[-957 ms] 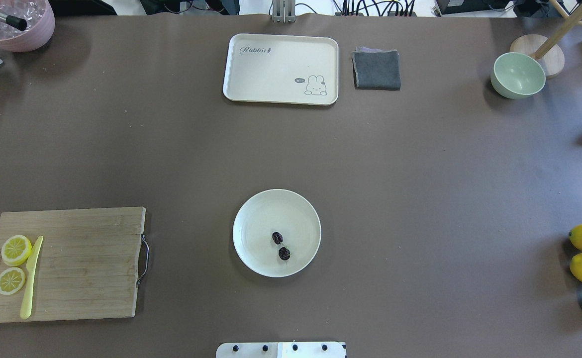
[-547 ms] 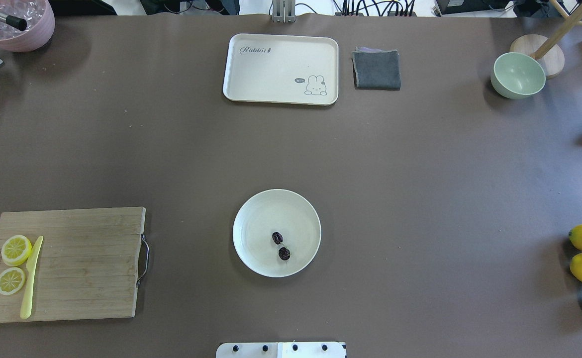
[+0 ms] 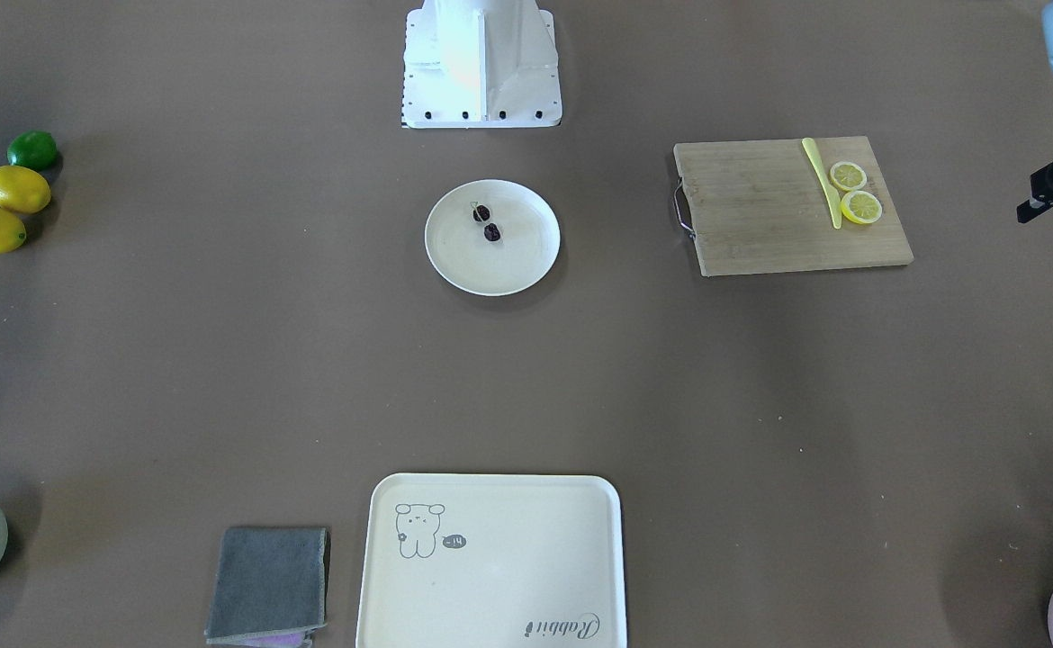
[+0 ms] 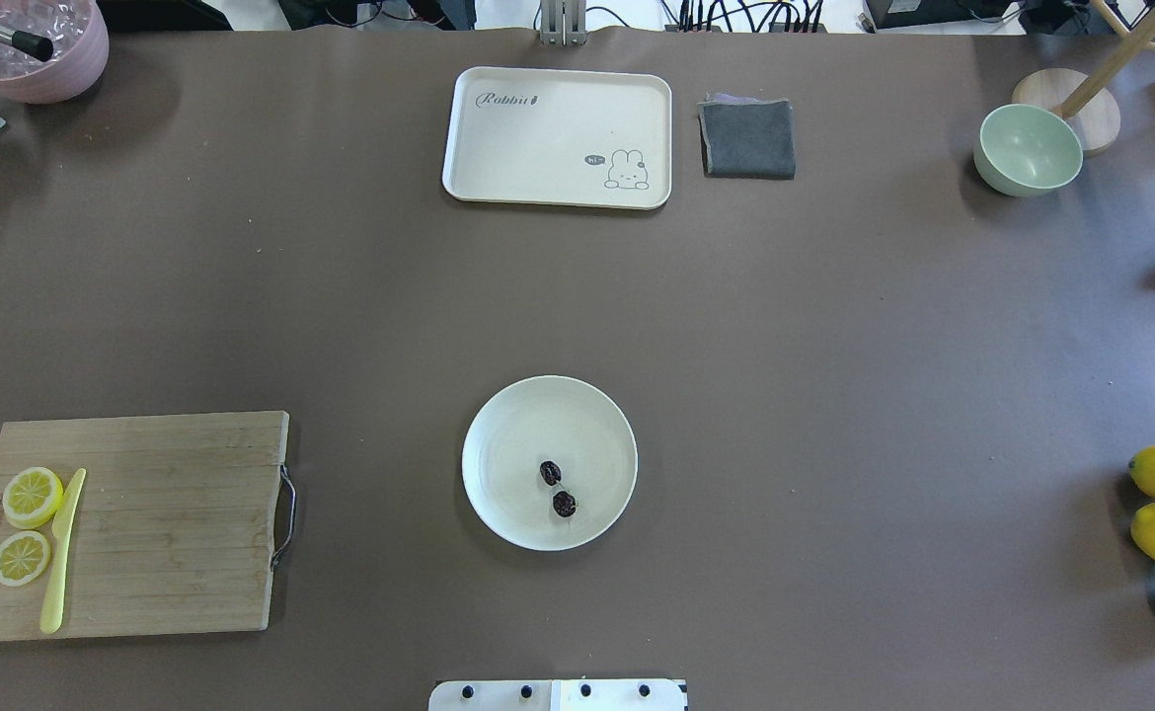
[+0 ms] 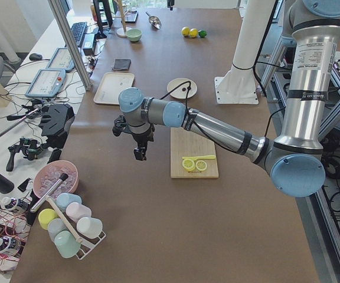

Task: Place red cherry on plate

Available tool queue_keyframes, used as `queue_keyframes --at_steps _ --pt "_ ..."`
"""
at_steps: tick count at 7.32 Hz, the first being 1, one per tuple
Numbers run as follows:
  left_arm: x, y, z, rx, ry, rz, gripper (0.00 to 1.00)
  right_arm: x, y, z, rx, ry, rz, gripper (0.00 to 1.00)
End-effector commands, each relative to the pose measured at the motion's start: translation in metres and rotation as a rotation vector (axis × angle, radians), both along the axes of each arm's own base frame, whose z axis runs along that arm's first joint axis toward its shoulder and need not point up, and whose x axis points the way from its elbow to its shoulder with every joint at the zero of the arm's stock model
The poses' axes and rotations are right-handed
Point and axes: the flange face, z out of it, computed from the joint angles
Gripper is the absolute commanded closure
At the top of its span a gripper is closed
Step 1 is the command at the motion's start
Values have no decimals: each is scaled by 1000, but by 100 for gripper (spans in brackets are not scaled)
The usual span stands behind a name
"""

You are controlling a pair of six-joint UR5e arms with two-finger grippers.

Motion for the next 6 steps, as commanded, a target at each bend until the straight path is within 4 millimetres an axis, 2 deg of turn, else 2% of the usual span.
queue_keyframes --at_steps 1,6 --pt "0 0 1 -2 0 0 2 0 0 0 0 -1 0 0" --pt "0 -1 0 3 -7 0 2 0 -1 -2 4 0 0 0"
